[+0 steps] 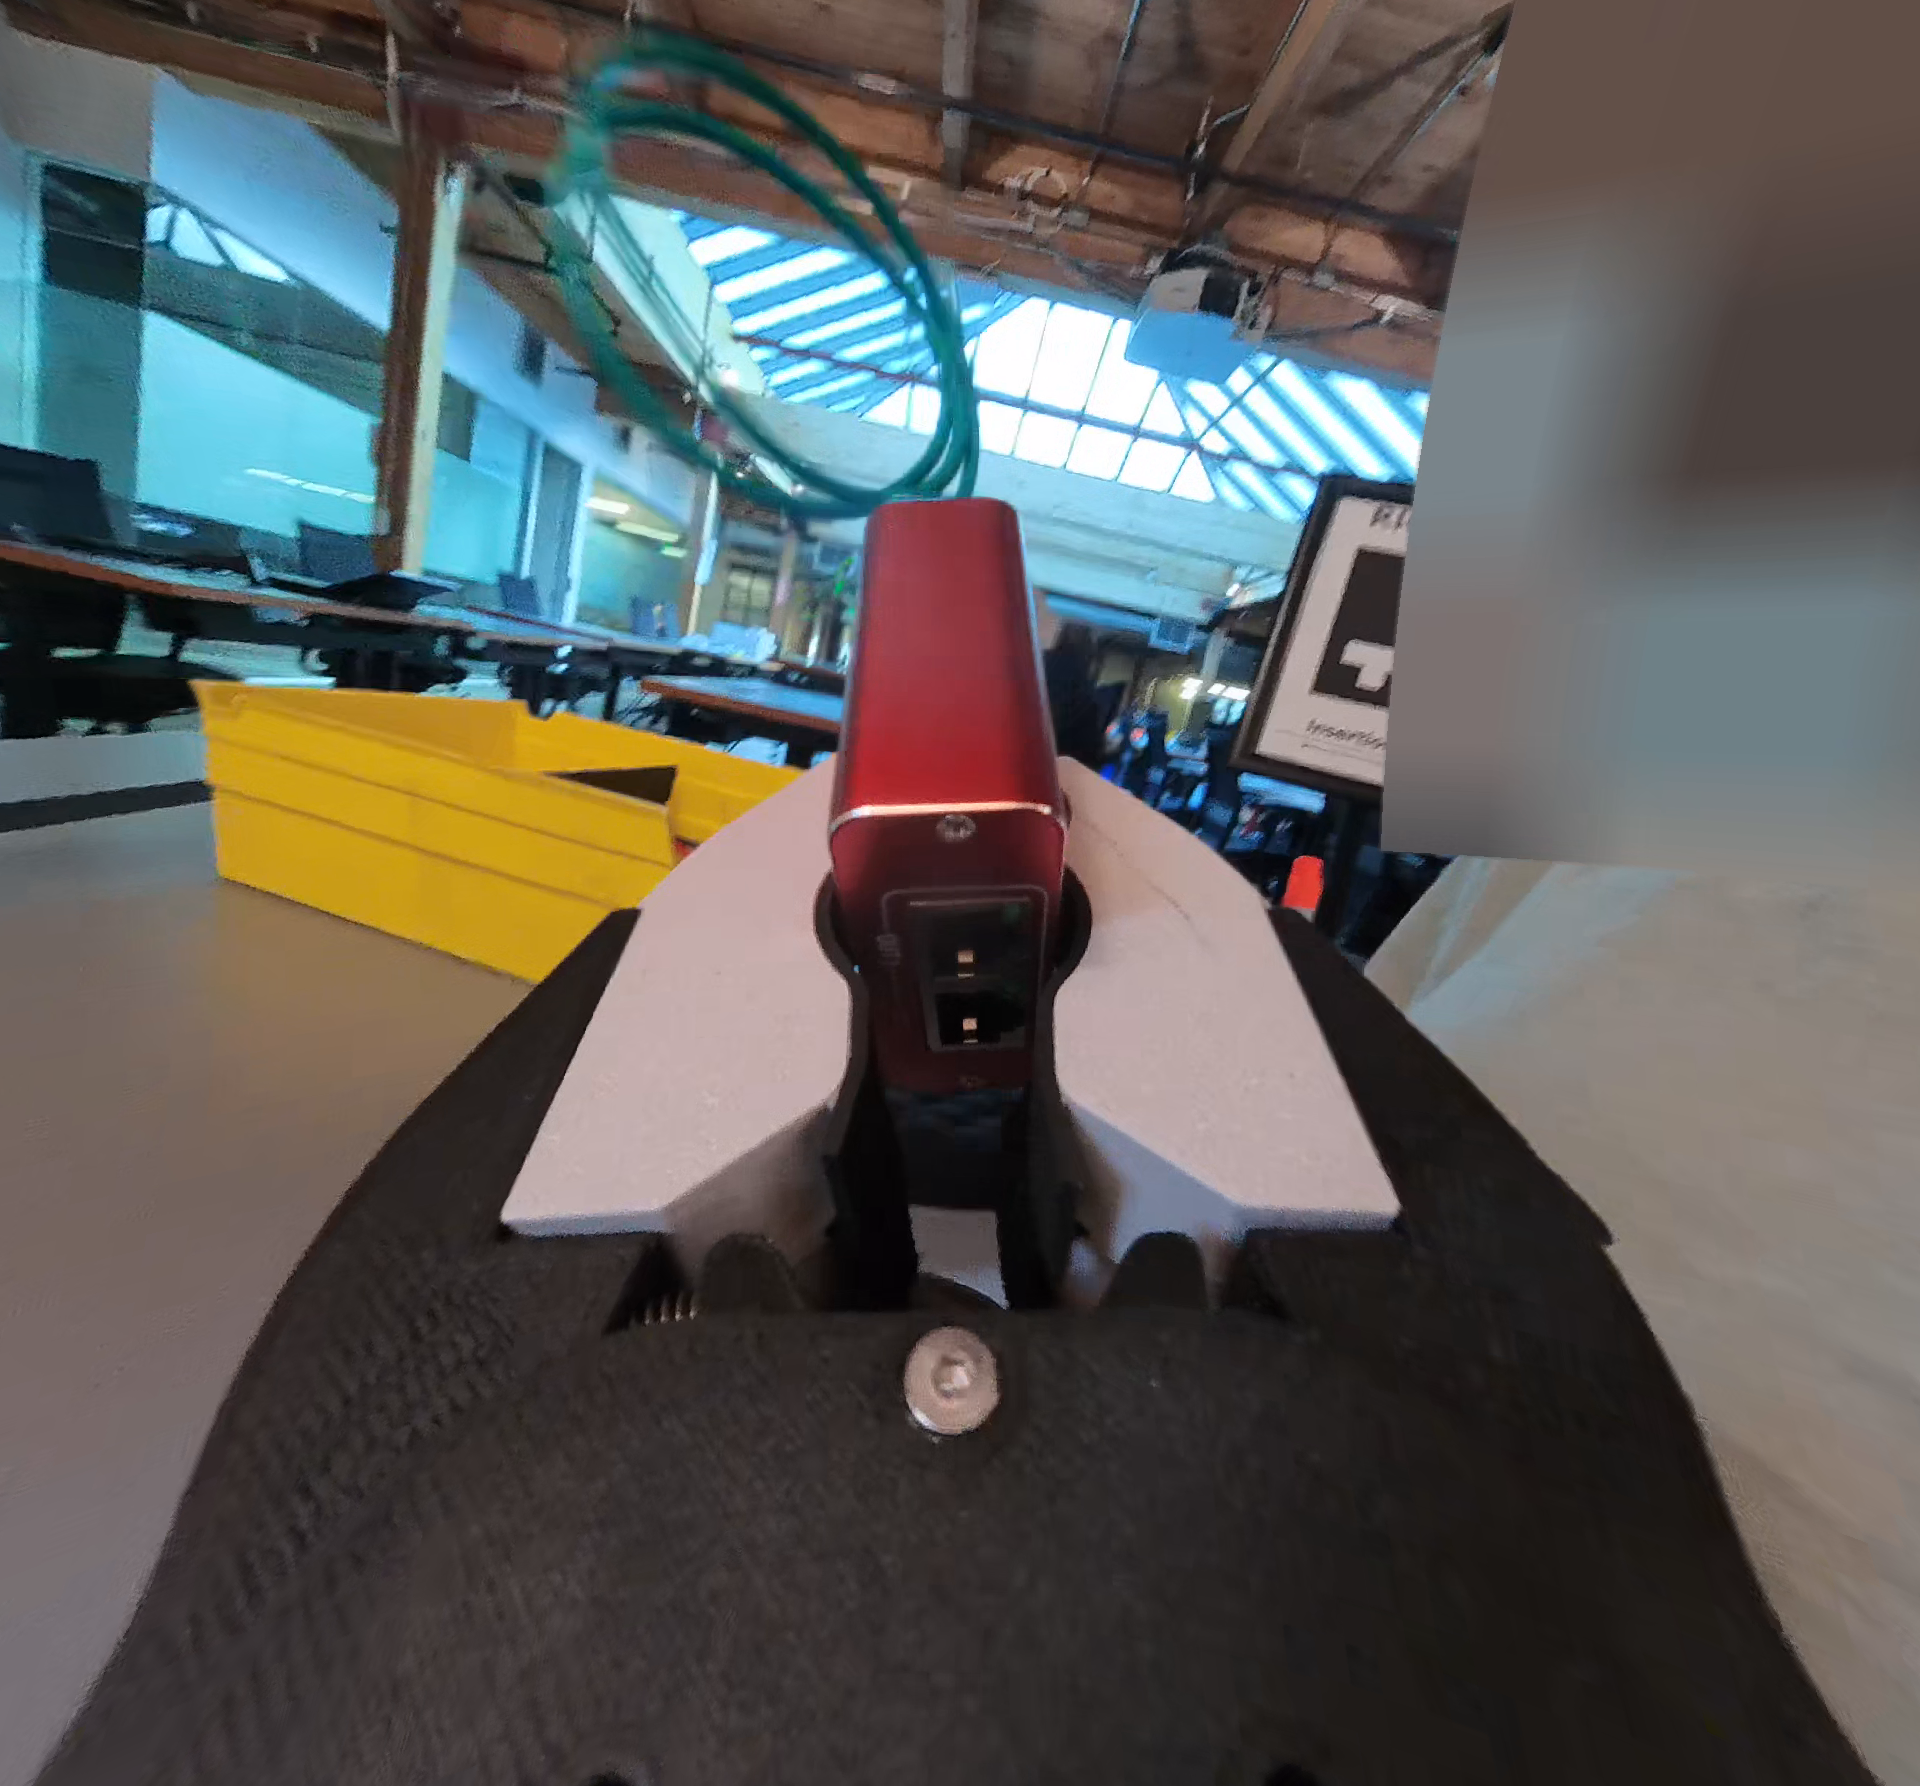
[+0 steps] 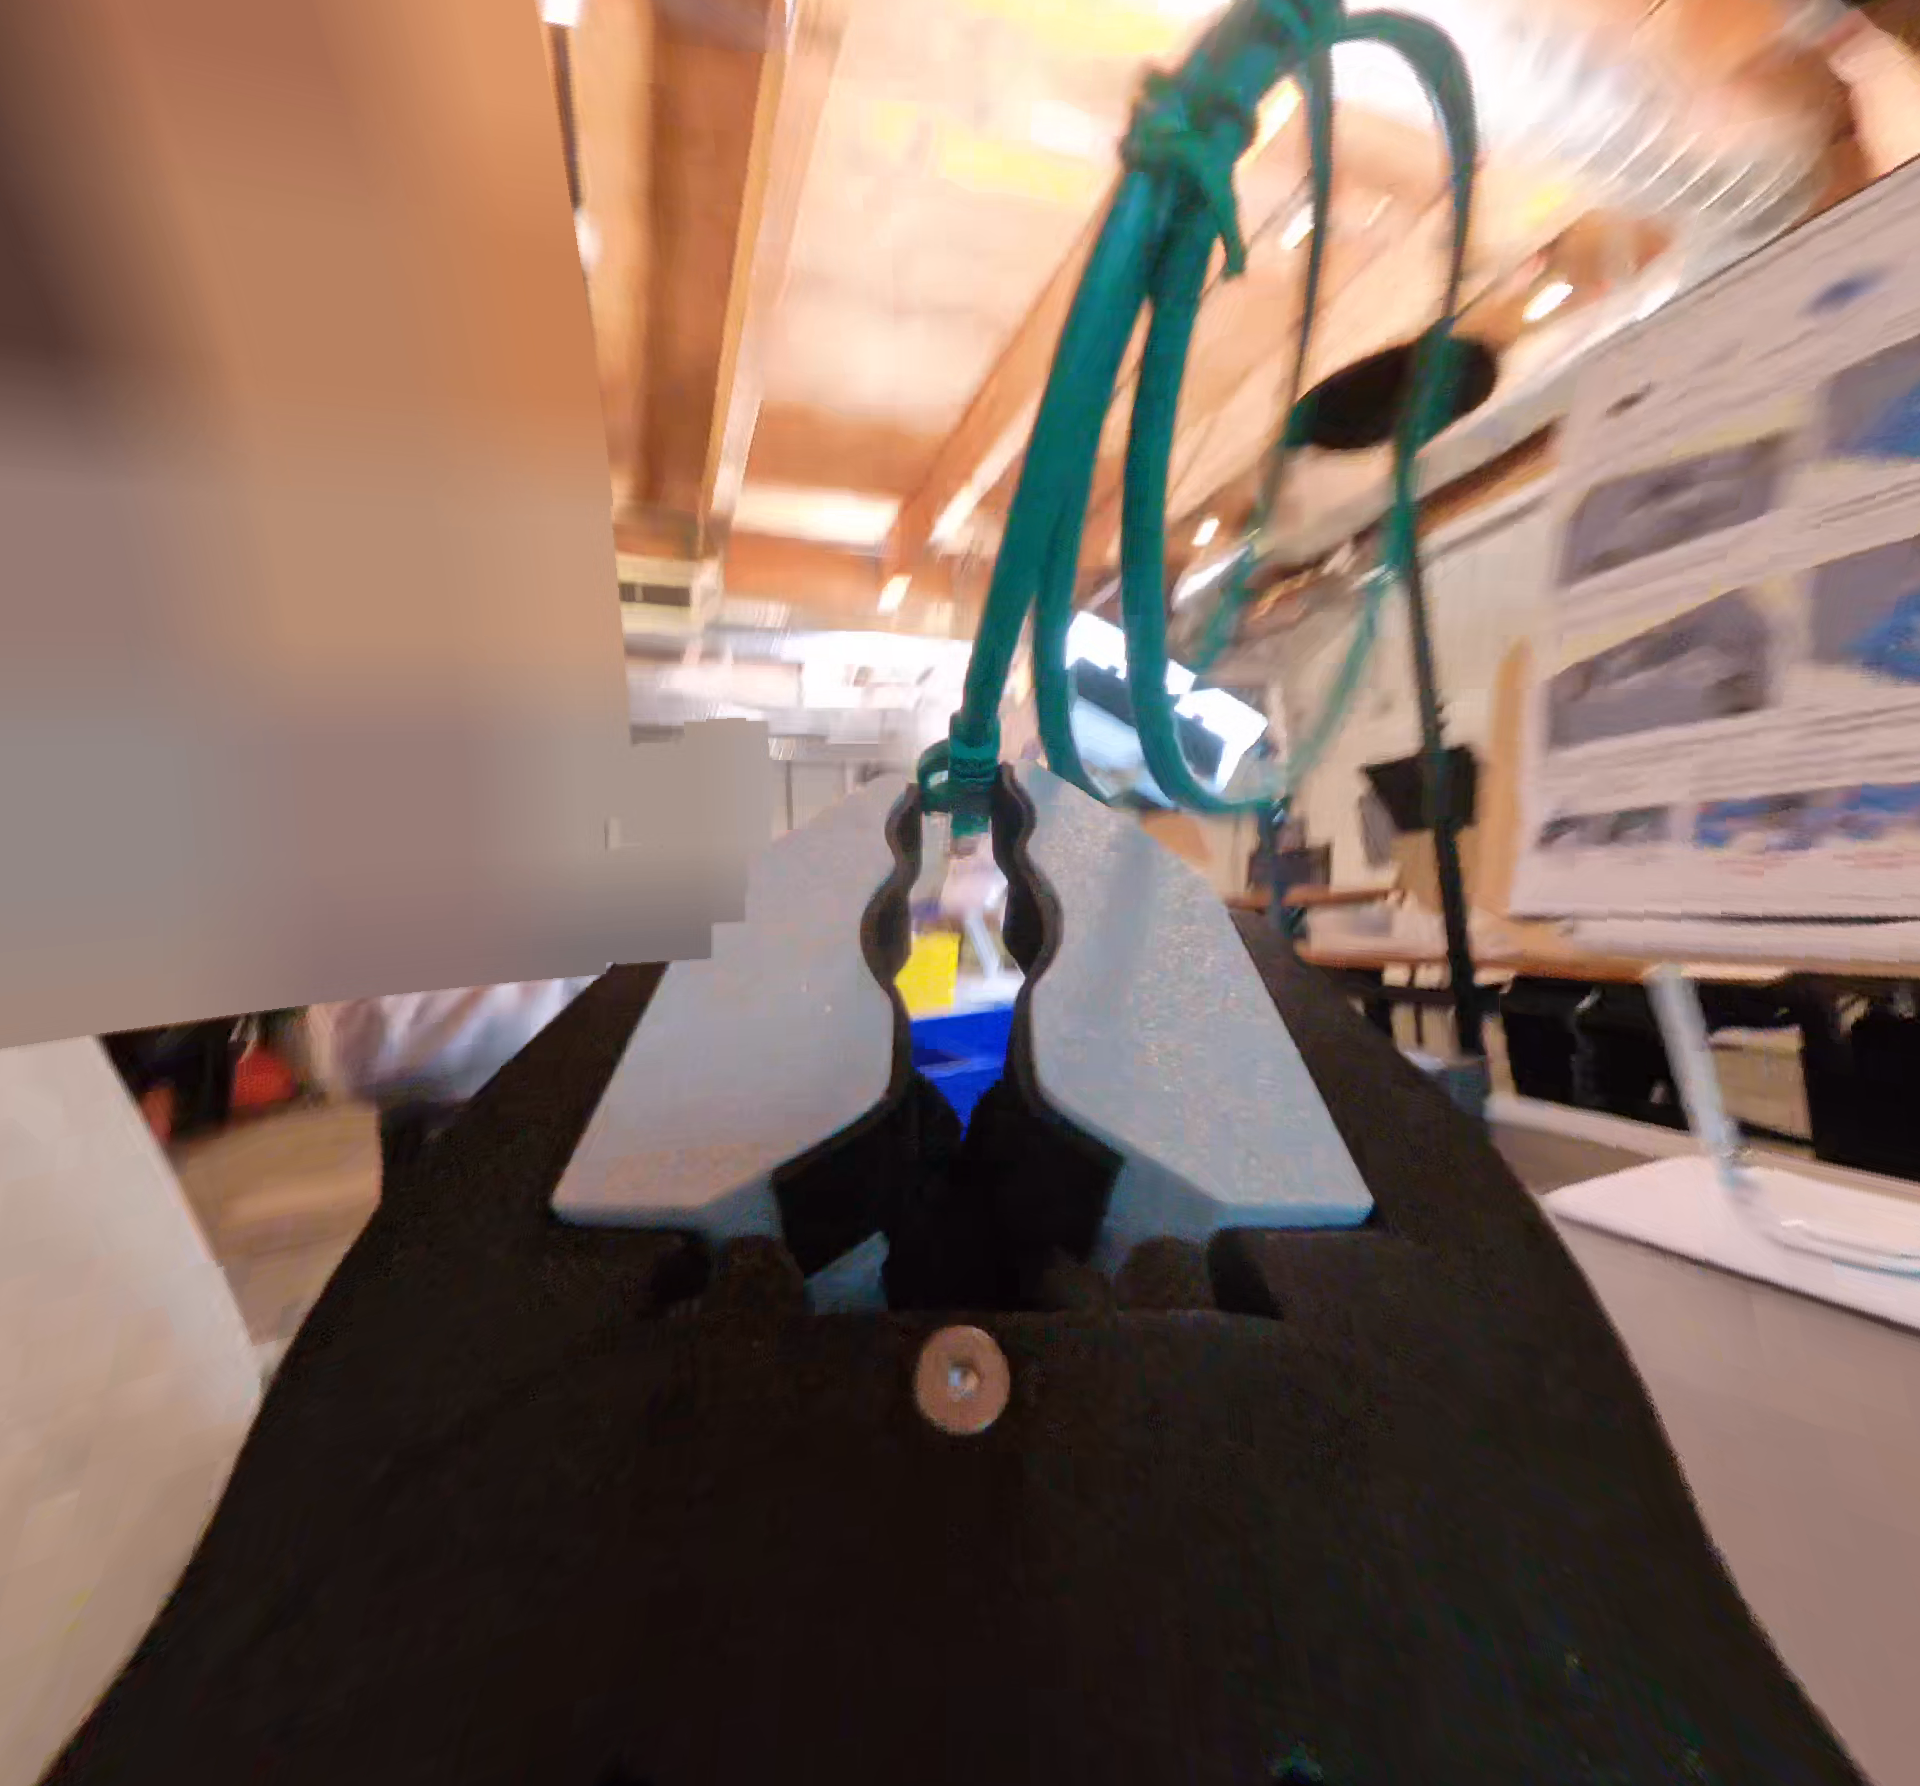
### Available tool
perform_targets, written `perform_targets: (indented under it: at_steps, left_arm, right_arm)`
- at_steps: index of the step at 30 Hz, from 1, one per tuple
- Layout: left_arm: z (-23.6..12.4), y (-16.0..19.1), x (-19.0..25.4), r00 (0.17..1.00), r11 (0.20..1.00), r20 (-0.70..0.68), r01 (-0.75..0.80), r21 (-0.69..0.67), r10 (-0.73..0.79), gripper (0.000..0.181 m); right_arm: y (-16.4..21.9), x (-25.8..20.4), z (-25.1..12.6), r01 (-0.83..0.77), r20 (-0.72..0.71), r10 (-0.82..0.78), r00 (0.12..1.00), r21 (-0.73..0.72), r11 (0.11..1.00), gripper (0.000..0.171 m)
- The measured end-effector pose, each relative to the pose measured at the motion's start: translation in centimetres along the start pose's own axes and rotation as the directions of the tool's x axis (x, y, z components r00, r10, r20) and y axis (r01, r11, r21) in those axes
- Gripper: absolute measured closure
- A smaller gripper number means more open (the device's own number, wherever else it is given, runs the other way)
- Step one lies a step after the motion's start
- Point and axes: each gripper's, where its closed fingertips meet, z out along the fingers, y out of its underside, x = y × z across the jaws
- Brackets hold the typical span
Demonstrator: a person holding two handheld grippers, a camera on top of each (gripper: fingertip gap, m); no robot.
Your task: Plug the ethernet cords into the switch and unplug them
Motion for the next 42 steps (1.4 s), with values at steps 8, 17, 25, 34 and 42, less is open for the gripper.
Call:
perform_targets:
  at_steps: [8,17,25,34,42]
  left_arm:
    - [0.1,-0.2,-0.4,1.0,1.0,0.022,-0.013,0.017,0.012,0.152]
    - [0.0,-0.2,-1.0,0.998,1.0,0.055,0.002,0.018,-0.003,0.152]
    - [0.0,-0.1,-1.1,0.998,1.0,0.054,0.016,0.017,-0.017,0.152]
    - [0.1,0.1,-1.1,0.998,1.0,0.053,0.016,0.005,-0.016,0.152]
    - [0.1,0.2,-1.2,0.998,1.0,0.056,0.014,-0.003,-0.014,0.152]
  right_arm:
    - [-3.7,10.7,-14.6,0.094,-0.397,-0.637,0.661,-0.798,0.595,0.157]
    - [-2.5,13.1,-19.5,-0.127,-0.268,-0.869,0.415,-0.963,0.237,0.157]
    - [-1.0,15.9,-23.0,-0.19,0.14,-0.926,0.352,-0.957,-0.217,0.09]
    - [-1.6,14.0,-18.5,-0.022,-0.128,-0.823,0.553,-0.99,0.139,0.134]
    - [0.2,20.0,-20.3,-0.336,-0.335,-0.792,0.511,-0.925,0.175,0.137]
